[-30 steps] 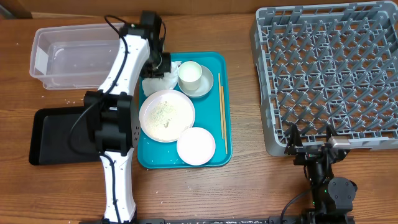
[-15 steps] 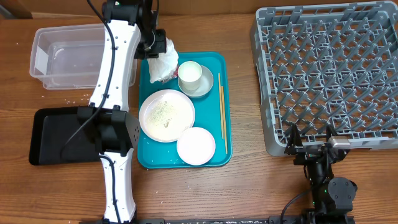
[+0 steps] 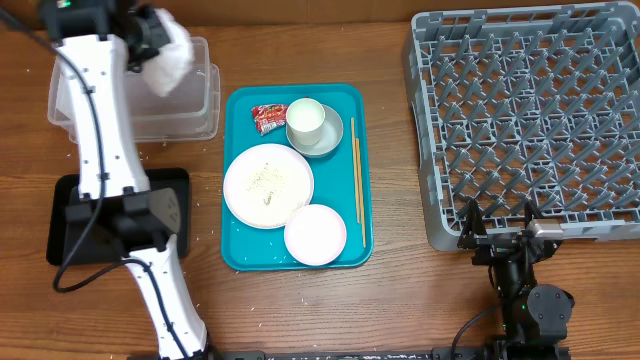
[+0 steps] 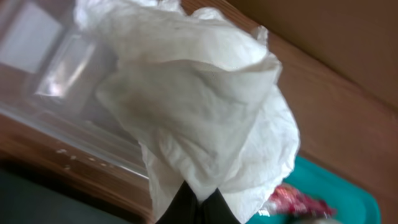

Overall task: Sort waste into correct bins and load items into the dishwasher
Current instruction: 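Carry the tissue left and release it into the clear bin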

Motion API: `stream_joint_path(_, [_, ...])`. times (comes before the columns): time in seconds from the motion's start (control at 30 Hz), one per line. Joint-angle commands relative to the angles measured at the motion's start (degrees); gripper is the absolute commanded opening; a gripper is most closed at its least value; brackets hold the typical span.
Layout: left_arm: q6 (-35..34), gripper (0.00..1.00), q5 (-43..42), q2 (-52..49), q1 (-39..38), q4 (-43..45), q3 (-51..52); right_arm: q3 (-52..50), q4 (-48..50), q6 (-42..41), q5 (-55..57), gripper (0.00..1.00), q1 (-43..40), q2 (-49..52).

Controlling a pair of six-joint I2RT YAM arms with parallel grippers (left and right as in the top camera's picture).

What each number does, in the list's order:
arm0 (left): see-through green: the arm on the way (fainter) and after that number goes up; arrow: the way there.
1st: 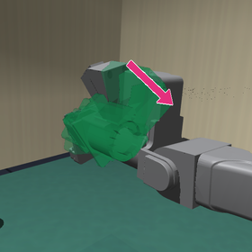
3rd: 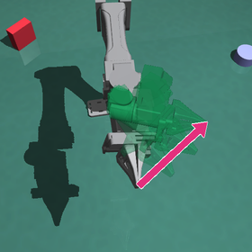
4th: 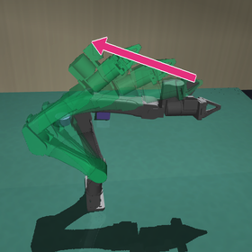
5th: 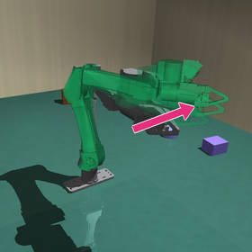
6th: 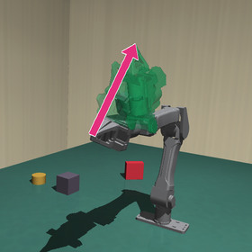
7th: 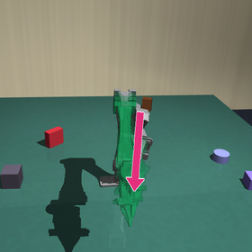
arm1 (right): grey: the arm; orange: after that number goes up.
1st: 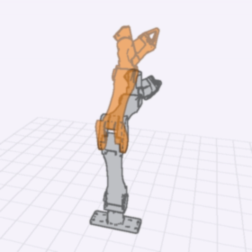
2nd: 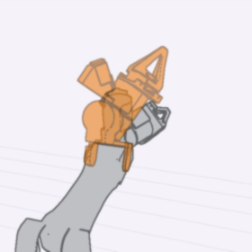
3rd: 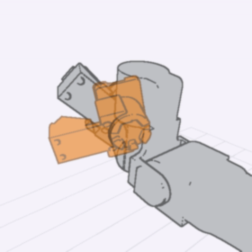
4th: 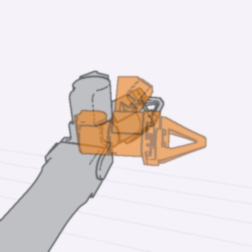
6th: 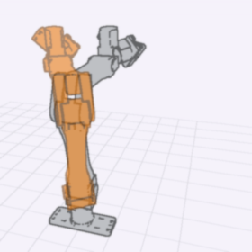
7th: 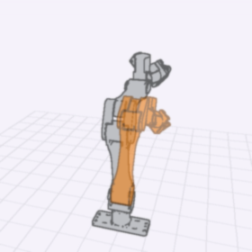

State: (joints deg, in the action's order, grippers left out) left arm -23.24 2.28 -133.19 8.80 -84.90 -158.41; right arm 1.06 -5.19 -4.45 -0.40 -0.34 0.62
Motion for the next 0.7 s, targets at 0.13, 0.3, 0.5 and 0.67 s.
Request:
stream_joint_path(0.13, [-8.48,0.44,2.99,-1.09,3.72,6.43,3.91,-0.59,0.33,0.2,0.35,1.0,0.0,-0.46])
stream_joint_path(0.3, [-7.06,0.79,-3.32,-1.03,3.89,7.61,4.04,-0.59,0.33,0.2,0.35,1.0,0.0,-0.46])
stream_joint_path(0.5, [-0.39,0.64,-21.62,-1.05,2.36,7.19,4.04,-0.59,0.35,0.2,0.35,1.0,0.0,-0.46])
stream_joint_path(0.67, [7.21,0.59,-23.1,-1.07,-2.4,6.69,4.28,-0.59,0.33,0.2,0.35,1.0,0.0,-0.46])
